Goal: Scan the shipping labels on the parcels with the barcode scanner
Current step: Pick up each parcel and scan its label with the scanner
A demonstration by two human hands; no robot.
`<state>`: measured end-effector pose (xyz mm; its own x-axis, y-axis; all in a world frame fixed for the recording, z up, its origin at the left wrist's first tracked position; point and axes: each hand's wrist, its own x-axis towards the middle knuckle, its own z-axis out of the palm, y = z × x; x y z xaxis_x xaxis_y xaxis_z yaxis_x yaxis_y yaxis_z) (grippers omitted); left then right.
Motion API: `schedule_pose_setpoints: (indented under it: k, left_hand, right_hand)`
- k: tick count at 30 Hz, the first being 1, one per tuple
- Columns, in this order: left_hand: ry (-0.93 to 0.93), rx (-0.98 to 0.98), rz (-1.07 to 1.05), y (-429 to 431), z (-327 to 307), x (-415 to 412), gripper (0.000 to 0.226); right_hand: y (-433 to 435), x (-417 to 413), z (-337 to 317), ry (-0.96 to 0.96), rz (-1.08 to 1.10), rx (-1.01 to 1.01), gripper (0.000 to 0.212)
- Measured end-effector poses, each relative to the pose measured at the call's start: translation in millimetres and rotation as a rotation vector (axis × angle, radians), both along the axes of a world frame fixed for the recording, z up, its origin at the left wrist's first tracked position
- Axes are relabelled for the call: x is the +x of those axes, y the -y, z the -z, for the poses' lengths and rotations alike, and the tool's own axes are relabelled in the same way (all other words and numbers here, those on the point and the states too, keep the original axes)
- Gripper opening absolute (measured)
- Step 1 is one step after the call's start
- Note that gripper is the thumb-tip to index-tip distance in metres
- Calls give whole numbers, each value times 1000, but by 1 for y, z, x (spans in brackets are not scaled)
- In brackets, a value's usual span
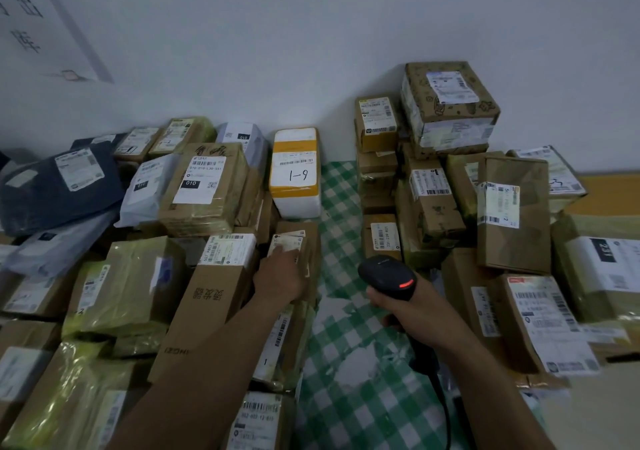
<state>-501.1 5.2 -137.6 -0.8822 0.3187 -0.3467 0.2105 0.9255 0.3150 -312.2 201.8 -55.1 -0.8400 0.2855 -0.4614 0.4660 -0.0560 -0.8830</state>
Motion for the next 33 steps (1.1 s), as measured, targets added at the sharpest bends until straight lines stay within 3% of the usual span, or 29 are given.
schedule_pose_setpoints:
  k: [4,7,9,14,18,22,29,31,33]
  left_hand:
    - [25,-105,-39,-12,-6,1,53]
    - [-59,138,29,-46,-9,7,46]
    - [53,322,9,-77,-12,16,52]
    - [511,578,-292,-134,5,26,75]
    - [601,665,-353,-145,24,32,66]
    - [669,807,-351,-141,42,39,57]
    - [790,910,-376,-129,73,44,143]
    - [800,919,-365,-127,79,44,137]
    - [811,922,-334,-123,80,44,112]
  right_hand:
    - [-13,9,-3,-8,59,-26,39]
    - [-24,15,0,-27,122,-19,30]
    - [-30,16,1,-29,174,-16,27]
    - [-41,19,11,21,210,51,33]
    - [-45,22,19,22,244,105,16]
    - [-47,23,21,33,244,117,22]
    - [-41,26,19,55,228,135,27]
    - [-39,28,17,59,233,125,27]
    - [-36,29,15,51,233,115,29]
